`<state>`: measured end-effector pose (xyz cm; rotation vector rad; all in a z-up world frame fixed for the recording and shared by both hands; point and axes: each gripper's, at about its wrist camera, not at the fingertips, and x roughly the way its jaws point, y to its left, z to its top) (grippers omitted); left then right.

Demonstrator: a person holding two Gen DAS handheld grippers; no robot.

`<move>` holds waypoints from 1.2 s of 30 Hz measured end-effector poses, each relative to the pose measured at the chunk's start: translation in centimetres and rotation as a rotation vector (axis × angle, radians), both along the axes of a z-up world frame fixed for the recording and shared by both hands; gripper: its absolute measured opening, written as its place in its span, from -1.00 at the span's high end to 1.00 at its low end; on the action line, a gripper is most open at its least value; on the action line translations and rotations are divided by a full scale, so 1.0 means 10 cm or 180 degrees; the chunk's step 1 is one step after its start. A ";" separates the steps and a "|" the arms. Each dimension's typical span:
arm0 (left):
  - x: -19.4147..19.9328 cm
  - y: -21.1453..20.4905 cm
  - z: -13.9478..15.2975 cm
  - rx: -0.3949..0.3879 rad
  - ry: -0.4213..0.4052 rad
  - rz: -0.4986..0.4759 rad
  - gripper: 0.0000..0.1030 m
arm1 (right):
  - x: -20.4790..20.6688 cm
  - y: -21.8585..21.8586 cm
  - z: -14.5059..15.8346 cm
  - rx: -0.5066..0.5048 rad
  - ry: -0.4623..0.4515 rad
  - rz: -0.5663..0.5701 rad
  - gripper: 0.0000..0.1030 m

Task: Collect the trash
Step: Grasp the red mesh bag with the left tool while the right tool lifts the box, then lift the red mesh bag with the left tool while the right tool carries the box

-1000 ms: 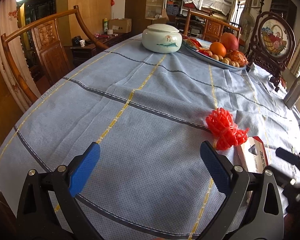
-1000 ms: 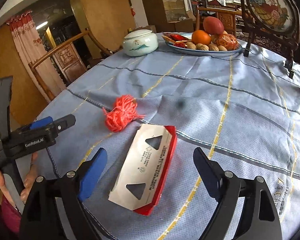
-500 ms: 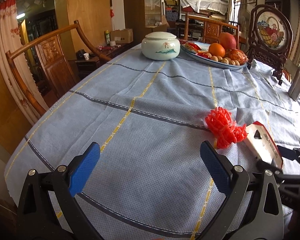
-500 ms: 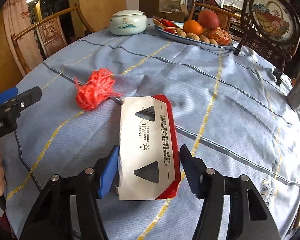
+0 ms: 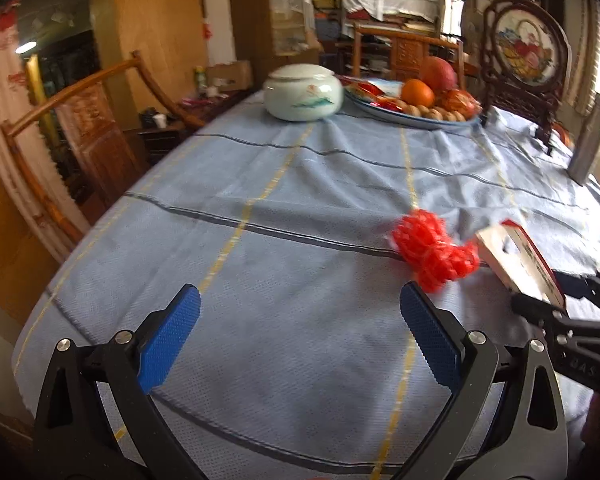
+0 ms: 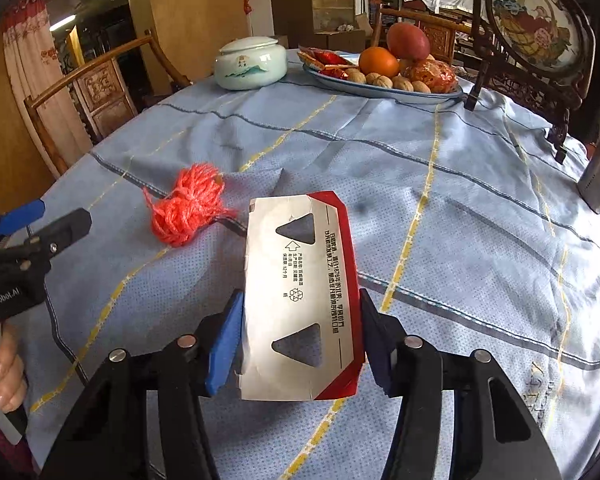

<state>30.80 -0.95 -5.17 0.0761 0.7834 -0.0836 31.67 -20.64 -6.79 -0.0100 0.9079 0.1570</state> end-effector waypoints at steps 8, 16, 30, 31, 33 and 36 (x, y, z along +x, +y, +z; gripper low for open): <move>0.46 -0.58 -0.02 -0.0051 0.0378 -0.0497 -0.87 | 0.01 -0.35 0.14 0.0182 -0.0127 -0.0345 -0.09; 0.70 -0.66 -0.31 -0.0340 0.0808 -0.0587 -0.14 | -0.01 -0.45 0.20 0.0313 -0.0173 -0.0407 -0.09; -0.02 0.09 0.40 -0.0400 0.0171 -0.0165 0.32 | -0.24 -0.15 0.42 0.0491 -0.0450 0.0055 -0.08; -0.11 0.18 0.46 -0.0399 0.0132 -0.0112 0.32 | -0.28 -0.10 0.45 0.0515 -0.0470 0.0107 -0.08; -0.33 0.36 0.58 -0.0365 0.0035 0.0011 0.32 | -0.39 0.02 0.52 0.0574 -0.0536 0.0220 -0.08; -0.62 0.56 0.73 -0.0308 -0.0096 0.0156 0.32 | -0.58 0.22 0.63 0.0624 -0.0656 0.0370 -0.08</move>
